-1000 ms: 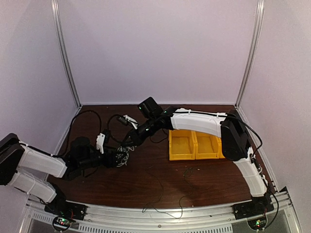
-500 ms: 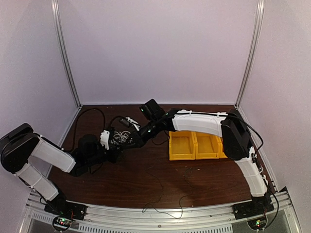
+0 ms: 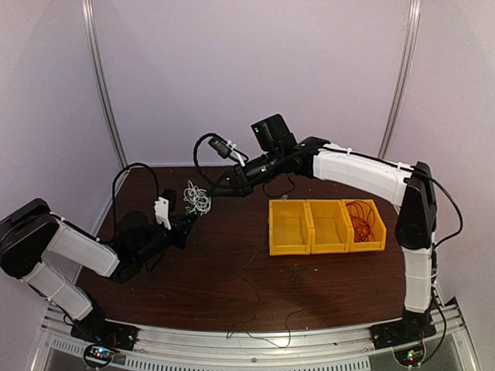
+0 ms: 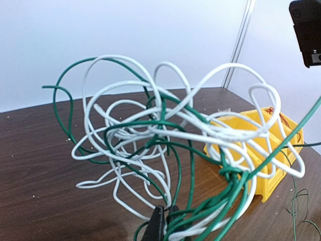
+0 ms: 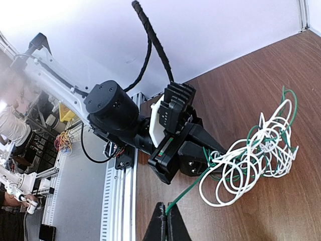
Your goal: Untangle the cables
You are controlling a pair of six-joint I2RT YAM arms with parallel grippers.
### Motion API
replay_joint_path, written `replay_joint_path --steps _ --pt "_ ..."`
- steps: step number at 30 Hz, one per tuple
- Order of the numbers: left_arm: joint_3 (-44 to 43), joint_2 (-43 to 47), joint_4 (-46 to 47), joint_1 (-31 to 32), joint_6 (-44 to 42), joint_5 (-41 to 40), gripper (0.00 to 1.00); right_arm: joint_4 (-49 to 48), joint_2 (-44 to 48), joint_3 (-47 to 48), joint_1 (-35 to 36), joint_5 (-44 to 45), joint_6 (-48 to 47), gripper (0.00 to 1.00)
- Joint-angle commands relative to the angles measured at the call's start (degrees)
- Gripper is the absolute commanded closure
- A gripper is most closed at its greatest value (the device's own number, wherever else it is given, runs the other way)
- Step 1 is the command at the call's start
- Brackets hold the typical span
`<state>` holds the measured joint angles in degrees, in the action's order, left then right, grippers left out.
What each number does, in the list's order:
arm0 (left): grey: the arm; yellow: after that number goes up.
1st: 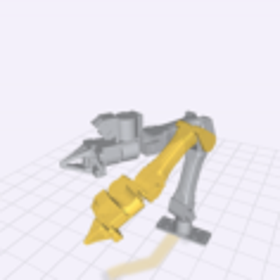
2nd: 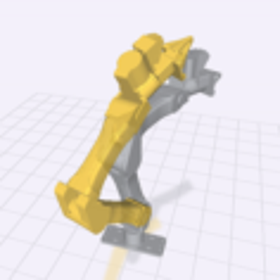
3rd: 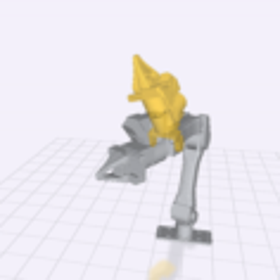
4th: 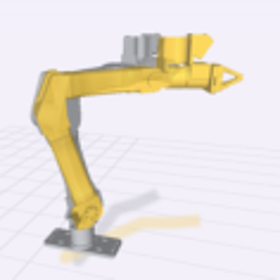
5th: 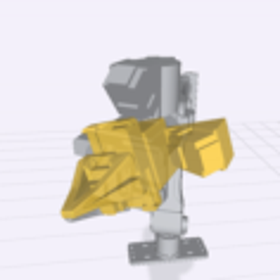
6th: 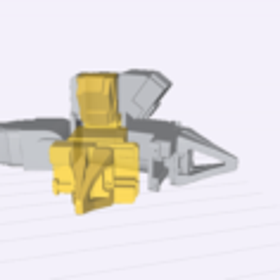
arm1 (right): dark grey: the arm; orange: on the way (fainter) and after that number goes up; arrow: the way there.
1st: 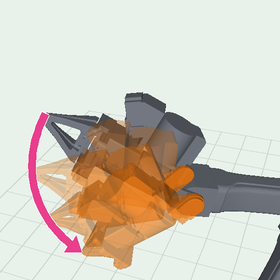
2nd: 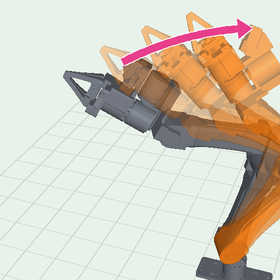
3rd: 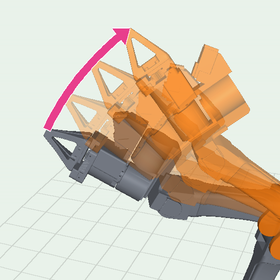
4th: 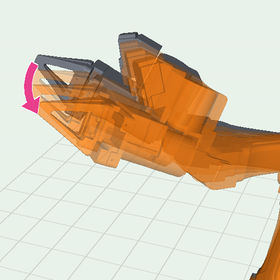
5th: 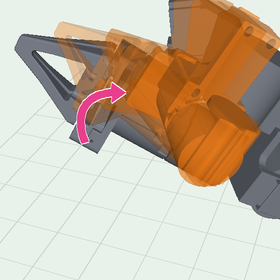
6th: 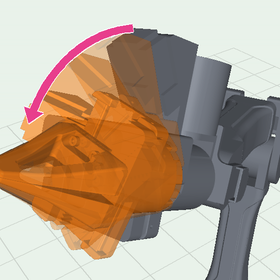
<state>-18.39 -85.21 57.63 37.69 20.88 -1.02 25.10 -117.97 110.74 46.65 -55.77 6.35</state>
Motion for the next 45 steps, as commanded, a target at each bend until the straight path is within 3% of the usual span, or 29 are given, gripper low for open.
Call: replay_joint_path --steps 1,4,6,7,14,23,27,31,36,40,45 --pt "4.38 -3.48 -12.54 -2.10 -0.36 -9.27 0.98 -7.40 9.78 1.66 -2.32 -9.83 1.76 1.00" --pt "4.44 -2.43 -12.93 -2.10 0.02 -9.78 0.93 -7.31 10.14 1.45 -2.68 -10.35 1.90 1.00" --pt "4.06 -1.56 -13.93 -2.05 0.53 -9.81 0.73 -7.61 10.49 0.66 -2.69 -10.57 2.25 1.00" --pt "3.88 -1.15 -14.47 -2.01 1.01 -9.81 0.69 -8.03 10.67 0.12 -2.66 -10.77 2.45 1.00" --pt "4.35 3.88 -18.31 -0.58 2.65 -9.16 0.64 -6.30 9.64 0.38 -2.69 -9.04 1.26 1.00" --pt "6.49 32.27 -23.84 2.78 -0.64 -3.11 0.50 -2.68 8.54 -1.63 -0.57 -2.93 -3.93 1.00" --pt "4.42 38.74 -28.77 2.89 -3.64 -3.08 0.44 1.80 6.58 -0.97 1.50 0.98 -9.00 1.00" --pt "1.97 35.58 -33.08 2.91 -2.83 -5.84 0.43 3.12 0.93 -2.71 2.80 4.53 -10.61 1.00" --pt "2.22 27.52 -32.88 2.91 5.38 -11.38 0.46 7.83 -9.20 -2.34 3.31 7.75 -13.00 1.00" --pt "2.26 24.62 -32.17 2.90 11.63 -10.40 0.44 8.66 -10.20 -7.00 4.15 8.66 -14.75 1.00" --pt "-2.54 16.41 -34.03 2.91 11.94 -2.40 0.38 6.15 -7.48 -13.00 4.75 8.91 -14.95 1.00"
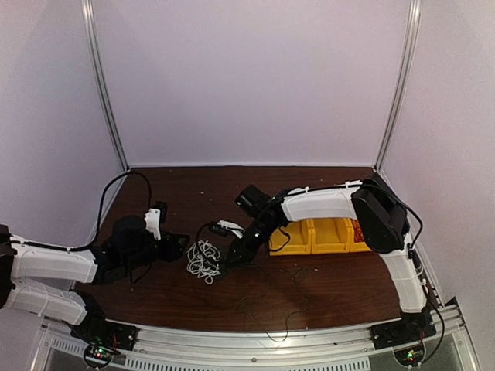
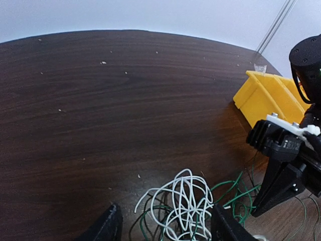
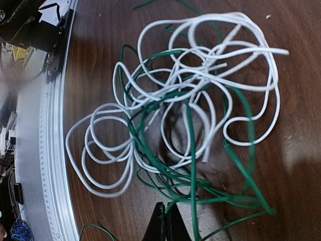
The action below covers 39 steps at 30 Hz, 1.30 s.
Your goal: Untangle the cables
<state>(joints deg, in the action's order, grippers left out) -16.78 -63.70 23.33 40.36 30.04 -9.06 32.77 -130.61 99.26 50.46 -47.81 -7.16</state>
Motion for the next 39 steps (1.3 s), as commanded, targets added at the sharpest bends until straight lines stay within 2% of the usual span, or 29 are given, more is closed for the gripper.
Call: replay_joint_path --steps 1,5,9,14,18,21,23,26,29,33,37,39 --pt "-4.38 -7.27 1.66 0.25 2.59 7.69 0.37 -1.60 5.32 -1.64 0.96 1.02 -1.44 1.00" --pt "-6.30 -13.70 6.54 0.25 1.85 19.14 0.36 -2.08 5.61 -1.62 0.95 0.97 -1.03 1.00" --pt "-8.26 -17.32 5.56 0.47 1.90 23.95 0.35 -2.34 5.64 -1.21 0.96 1.08 -0.62 1.00" --pt "-8.08 -13.82 -1.96 1.94 2.59 21.24 0.35 -2.45 5.63 -1.31 0.96 1.18 -0.73 1.00" --pt "-4.58 -5.64 -3.98 3.15 2.54 19.97 0.38 -2.82 5.60 -2.01 0.96 0.91 -0.62 1.00" --pt "-1.91 -0.54 -4.91 4.77 0.89 20.92 0.43 -3.19 5.40 -2.76 0.96 0.63 -0.66 1.00" --pt "-0.28 0.70 -4.55 5.51 0.95 21.65 0.51 -3.45 5.23 -3.05 0.89 0.47 -0.68 1.00" --pt "1.66 0.32 -0.97 6.93 1.30 22.62 0.54 -3.93 4.76 -3.22 0.87 0.36 -0.52 1.00" --pt "1.10 -2.72 -1.29 7.36 1.00 21.00 0.48 -4.14 3.95 -2.69 0.71 -0.50 0.14 1.00" --pt "2.79 -4.69 3.79 7.48 1.49 19.39 0.44 -4.18 3.18 -1.98 0.60 -1.97 0.95 1.00" --pt "3.04 -8.37 8.16 7.54 0.74 18.66 0.47 -4.68 3.08 -2.29 0.54 -2.52 1.58 1.00" --pt "3.07 -9.96 9.70 7.54 0.56 18.09 0.55 -4.67 3.08 -2.32 0.58 -2.50 1.62 1.00"
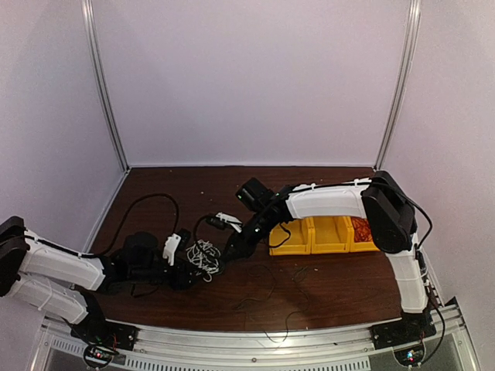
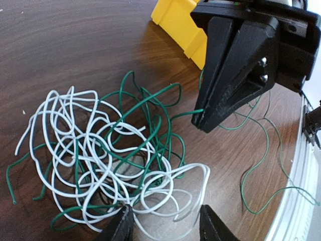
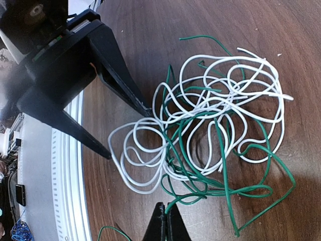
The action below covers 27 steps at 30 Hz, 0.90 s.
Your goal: Untangle the cables
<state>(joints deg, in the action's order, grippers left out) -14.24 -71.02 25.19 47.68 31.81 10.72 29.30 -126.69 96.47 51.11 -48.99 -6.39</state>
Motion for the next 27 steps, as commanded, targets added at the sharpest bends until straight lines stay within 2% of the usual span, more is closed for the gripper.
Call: replay_joint_path --steps 1,2,5,9,12,14,16,19,22,27 --pt "0.34 -3.19 8.17 0.22 -1.41 -1.96 0.60 -1.24 -0.84 0.48 -0.14 -1.24 0.86 1.00" --pt "0.21 -3.59 8.47 0.20 -1.90 -1.93 0.64 -1.26 -0.84 0.48 -0.15 -1.12 0.91 1.00" --pt "-0.17 -3.67 8.37 0.20 -2.87 -2.07 0.86 -1.65 -0.99 0.30 -0.37 -1.11 1.24 1.00" --pt "-0.39 0.08 4.73 0.22 -3.79 -3.99 1.00 -2.25 -1.51 0.30 -0.87 -1.37 2.06 1.00" --pt "-1.82 7.96 -4.04 0.22 -4.11 -8.56 1.00 -2.35 -2.43 0.39 -1.16 0.67 2.24 1.00" --pt "-4.63 16.36 -12.71 0.22 -4.19 -14.07 1.00 -2.29 -4.02 0.71 -1.19 2.83 2.70 1.00" --pt "-8.61 26.37 -21.87 0.22 -4.85 -20.14 1.00 -1.96 -6.07 0.98 -1.29 3.96 3.50 1.00" --pt "-16.86 35.73 -35.52 -0.16 -5.88 -30.56 1.00 -1.93 -7.93 1.46 -1.35 4.17 4.61 1.00" --pt "-27.60 38.62 -43.41 -0.37 -7.42 -38.97 1.00 -2.05 -8.11 2.08 -1.28 5.07 4.89 1.00" --pt "-47.18 32.91 -54.54 -0.35 -13.52 -47.92 1.00 -1.67 -8.58 2.67 -1.28 6.78 5.25 1.00"
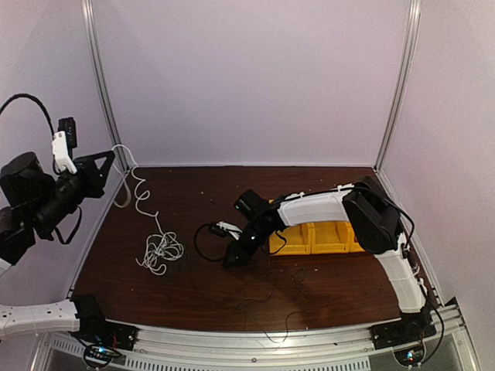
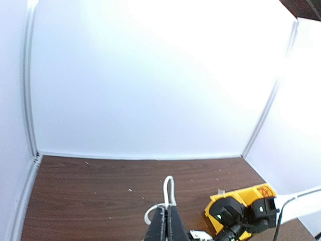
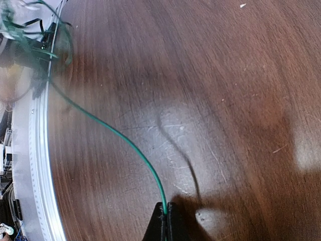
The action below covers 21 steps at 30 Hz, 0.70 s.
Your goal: Untangle the cables
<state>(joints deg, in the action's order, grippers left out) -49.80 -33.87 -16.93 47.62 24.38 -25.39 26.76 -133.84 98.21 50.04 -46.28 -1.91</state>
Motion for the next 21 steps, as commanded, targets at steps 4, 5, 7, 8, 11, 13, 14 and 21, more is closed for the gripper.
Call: replay_joint_path --steps 4,5,7,8,11,13,14,21 --pt "-28.95 -12.55 -18.12 -0.38 -13.45 -15.60 1.00 1.16 -1.77 1.14 -0.25 4.85 0.62 1.00" --pt "-33.41 -14.01 -19.37 -0.34 -15.11 -16.33 1.00 1.18 -1.77 1.25 -0.21 5.19 0.67 1.00" --pt "-41.84 -17.97 -20.86 -0.32 -18.75 -16.85 1.00 1.38 -1.77 1.64 -0.16 5.41 0.62 1.00" --pt "-45.38 -19.73 -21.25 -0.33 -20.49 -16.60 1.00 1.48 -1.70 1.77 -0.12 5.46 0.49 1.00" --pt "-57.47 -26.50 -22.77 -0.33 -25.61 -17.10 1.00 1.78 -1.44 1.98 -0.13 6.90 0.24 1.00" --pt "-67.09 -31.52 -23.51 -0.26 -29.08 -16.16 1.00 1.95 -1.65 2.04 -0.12 7.59 0.19 1.00" --pt "-73.15 -33.56 -23.07 0.24 -30.05 -15.74 1.00 2.16 -1.92 2.13 -0.12 7.88 -0.03 1.00" --pt "-74.51 -37.64 -19.48 1.78 -29.48 -10.08 1.00 4.20 1.49 2.62 -0.18 9.36 -3.33 1.00"
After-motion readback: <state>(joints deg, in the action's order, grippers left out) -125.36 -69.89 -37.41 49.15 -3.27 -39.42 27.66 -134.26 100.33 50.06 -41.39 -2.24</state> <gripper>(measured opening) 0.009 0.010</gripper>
